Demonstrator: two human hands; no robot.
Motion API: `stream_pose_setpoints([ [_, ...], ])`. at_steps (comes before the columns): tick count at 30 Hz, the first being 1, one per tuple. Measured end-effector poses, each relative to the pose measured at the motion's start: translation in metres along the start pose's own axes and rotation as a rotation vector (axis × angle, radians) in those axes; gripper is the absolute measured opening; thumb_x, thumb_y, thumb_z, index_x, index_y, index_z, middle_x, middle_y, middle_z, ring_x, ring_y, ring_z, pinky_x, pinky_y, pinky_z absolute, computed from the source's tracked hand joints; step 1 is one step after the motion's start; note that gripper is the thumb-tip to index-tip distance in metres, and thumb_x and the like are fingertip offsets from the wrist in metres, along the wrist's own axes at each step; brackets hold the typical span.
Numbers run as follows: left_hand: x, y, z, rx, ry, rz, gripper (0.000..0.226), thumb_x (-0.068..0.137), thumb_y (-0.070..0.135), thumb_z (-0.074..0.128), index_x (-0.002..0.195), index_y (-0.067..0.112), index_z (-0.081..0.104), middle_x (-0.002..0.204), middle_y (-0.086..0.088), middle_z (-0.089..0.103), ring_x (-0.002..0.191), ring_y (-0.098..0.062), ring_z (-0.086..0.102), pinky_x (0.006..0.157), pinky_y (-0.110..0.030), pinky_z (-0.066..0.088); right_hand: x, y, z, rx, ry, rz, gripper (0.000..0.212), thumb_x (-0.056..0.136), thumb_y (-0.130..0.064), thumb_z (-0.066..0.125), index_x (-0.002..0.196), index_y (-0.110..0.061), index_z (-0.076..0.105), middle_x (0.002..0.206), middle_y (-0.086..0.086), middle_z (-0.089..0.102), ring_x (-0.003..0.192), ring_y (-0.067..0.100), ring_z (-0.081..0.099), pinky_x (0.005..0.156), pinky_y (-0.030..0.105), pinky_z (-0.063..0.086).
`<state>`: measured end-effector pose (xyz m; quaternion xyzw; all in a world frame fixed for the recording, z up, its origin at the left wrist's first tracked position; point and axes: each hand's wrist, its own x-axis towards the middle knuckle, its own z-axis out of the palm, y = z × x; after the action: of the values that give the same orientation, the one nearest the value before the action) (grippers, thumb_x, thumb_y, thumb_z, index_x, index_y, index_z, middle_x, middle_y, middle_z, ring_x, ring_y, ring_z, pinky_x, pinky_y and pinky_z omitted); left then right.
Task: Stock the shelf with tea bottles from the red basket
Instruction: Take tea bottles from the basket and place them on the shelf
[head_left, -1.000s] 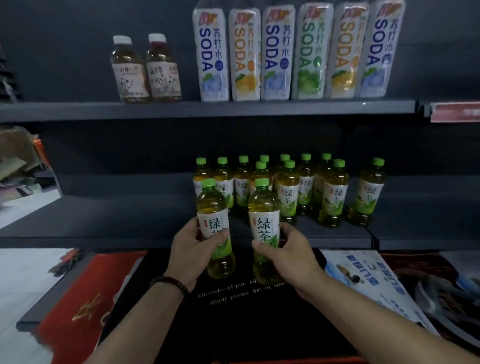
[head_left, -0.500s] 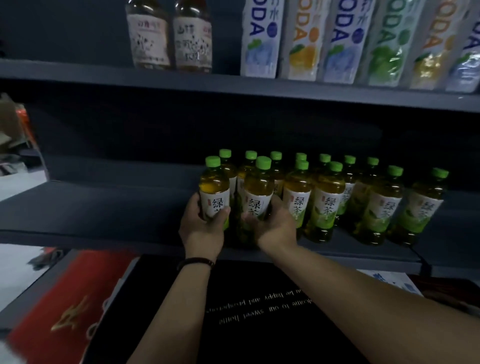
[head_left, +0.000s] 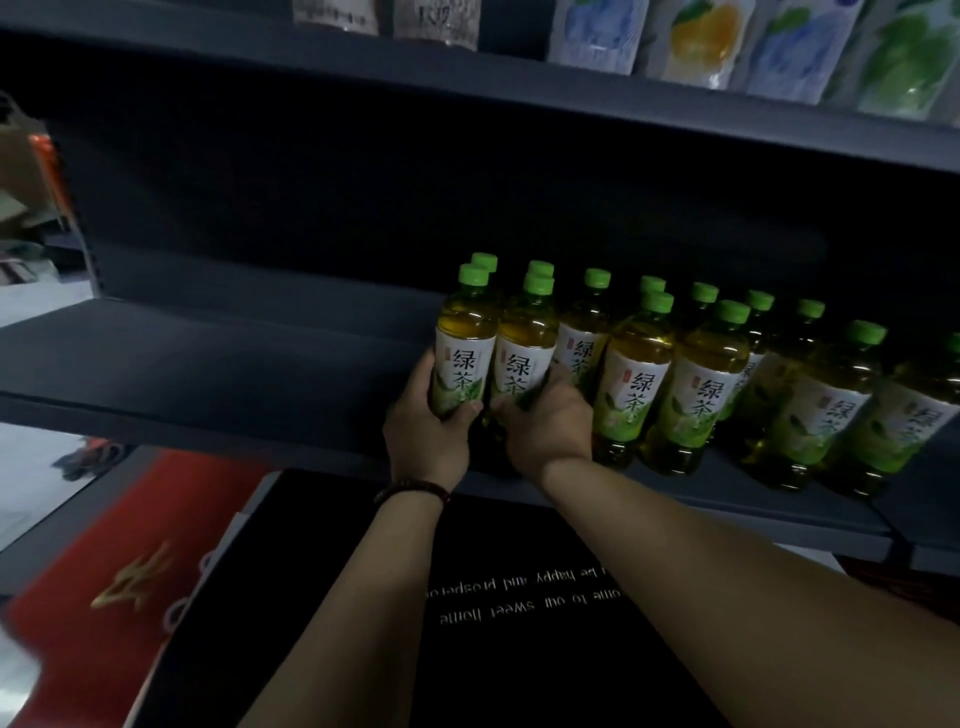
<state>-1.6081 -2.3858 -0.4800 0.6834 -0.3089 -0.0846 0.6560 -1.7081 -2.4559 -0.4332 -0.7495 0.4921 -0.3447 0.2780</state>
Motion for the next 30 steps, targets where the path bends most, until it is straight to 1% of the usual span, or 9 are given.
stream_pose_setpoints([
  [4, 0.001, 0.0, -0.001, 0.047, -0.002, -0.059, 0.08, 0.086, 0.008, 0.086, 0.155, 0.029, 0.051, 0.138, 0.001, 0.071, 0.126, -0.017, 0.067, 0.109, -0.035, 0.053, -0.011, 0.0, -0.009, -0.058, -0.074, 0.05, 0.068, 0.088, -0.03, 0.081, 0.141, -0.011, 0.043, 0.139, 0.016, 0.062, 0.131, 0.033, 0.06, 0.104, 0.038, 0.052],
  [6, -0.003, 0.003, -0.002, 0.091, 0.022, -0.129, 0.078, 0.084, 0.01, 0.086, 0.152, 0.026, 0.051, 0.132, -0.002, 0.071, 0.127, -0.024, 0.065, 0.11, -0.043, 0.054, -0.028, 0.004, -0.019, -0.041, -0.117, 0.042, 0.07, 0.087, -0.026, 0.083, 0.142, -0.013, 0.041, 0.139, 0.014, 0.062, 0.129, 0.031, 0.06, 0.098, 0.031, 0.051],
  [10, -0.028, 0.028, -0.004, 0.121, 0.124, -0.281, 0.038, 0.089, 0.015, 0.073, 0.12, 0.026, 0.053, 0.129, -0.013, 0.063, 0.117, -0.035, 0.064, 0.102, -0.038, 0.053, -0.071, 0.022, -0.054, -0.024, -0.261, -0.049, 0.051, 0.089, -0.024, 0.079, 0.132, -0.017, 0.052, 0.119, 0.001, 0.063, 0.107, 0.016, 0.058, 0.084, 0.019, 0.042],
  [12, -0.048, 0.037, -0.004, 0.201, 0.159, -0.283, 0.033, 0.089, 0.015, 0.069, 0.115, 0.023, 0.051, 0.131, -0.017, 0.059, 0.118, -0.04, 0.06, 0.108, -0.049, 0.049, -0.091, 0.037, -0.074, -0.08, -0.337, -0.098, 0.035, 0.088, -0.029, 0.077, 0.118, -0.021, 0.061, 0.105, -0.006, 0.065, 0.098, 0.012, 0.06, 0.078, 0.019, 0.045],
  [14, -0.071, 0.044, -0.004, 0.219, 0.109, -0.244, 0.03, 0.089, 0.011, 0.07, 0.114, 0.015, 0.056, 0.124, -0.017, 0.063, 0.115, -0.04, 0.063, 0.104, -0.046, 0.051, -0.109, 0.053, -0.096, -0.123, -0.437, -0.109, 0.027, 0.088, -0.034, 0.077, 0.11, -0.024, 0.065, 0.099, -0.008, 0.068, 0.092, 0.011, 0.064, 0.067, 0.016, 0.046],
  [18, -0.127, 0.076, -0.012, 0.346, -0.372, -0.302, 0.004, 0.094, 0.023, 0.073, 0.095, 0.023, 0.069, 0.106, -0.006, 0.076, 0.104, -0.029, 0.074, 0.082, -0.03, 0.058, -0.145, 0.092, -0.147, -0.181, -0.67, -0.142, 0.022, 0.09, -0.031, 0.079, 0.11, -0.029, 0.07, 0.093, -0.013, 0.068, 0.079, -0.002, 0.063, 0.061, 0.008, 0.045],
  [21, -0.178, 0.096, -0.025, 0.599, -0.809, -0.275, 0.016, 0.099, 0.038, 0.07, 0.107, 0.025, 0.077, 0.104, 0.001, 0.076, 0.09, -0.017, 0.074, 0.066, -0.022, 0.055, -0.175, 0.123, -0.176, -0.184, -0.853, -0.058, 0.013, 0.09, -0.027, 0.078, 0.102, -0.025, 0.073, 0.081, -0.008, 0.071, 0.066, 0.002, 0.065, 0.06, 0.017, 0.051],
  [26, -0.258, 0.089, -0.049, 0.963, -1.115, -0.132, 0.033, 0.098, 0.047, 0.07, 0.122, 0.026, 0.076, 0.122, 0.006, 0.073, 0.113, -0.013, 0.068, 0.102, -0.029, 0.055, -0.222, 0.18, -0.185, -0.206, -0.878, 0.002, 0.013, 0.086, -0.036, 0.08, 0.096, -0.03, 0.076, 0.087, -0.005, 0.075, 0.072, 0.007, 0.071, 0.069, 0.027, 0.059],
  [30, -0.313, 0.049, -0.053, 1.126, -1.36, -0.091, 0.035, 0.1, 0.045, 0.065, 0.118, 0.018, 0.077, 0.122, -0.003, 0.076, 0.116, -0.023, 0.068, 0.101, -0.035, 0.054, -0.269, 0.248, -0.164, -0.234, -0.906, 0.116, 0.008, 0.086, -0.033, 0.078, 0.088, -0.026, 0.075, 0.089, -0.001, 0.08, 0.08, 0.018, 0.078, 0.079, 0.036, 0.064],
])
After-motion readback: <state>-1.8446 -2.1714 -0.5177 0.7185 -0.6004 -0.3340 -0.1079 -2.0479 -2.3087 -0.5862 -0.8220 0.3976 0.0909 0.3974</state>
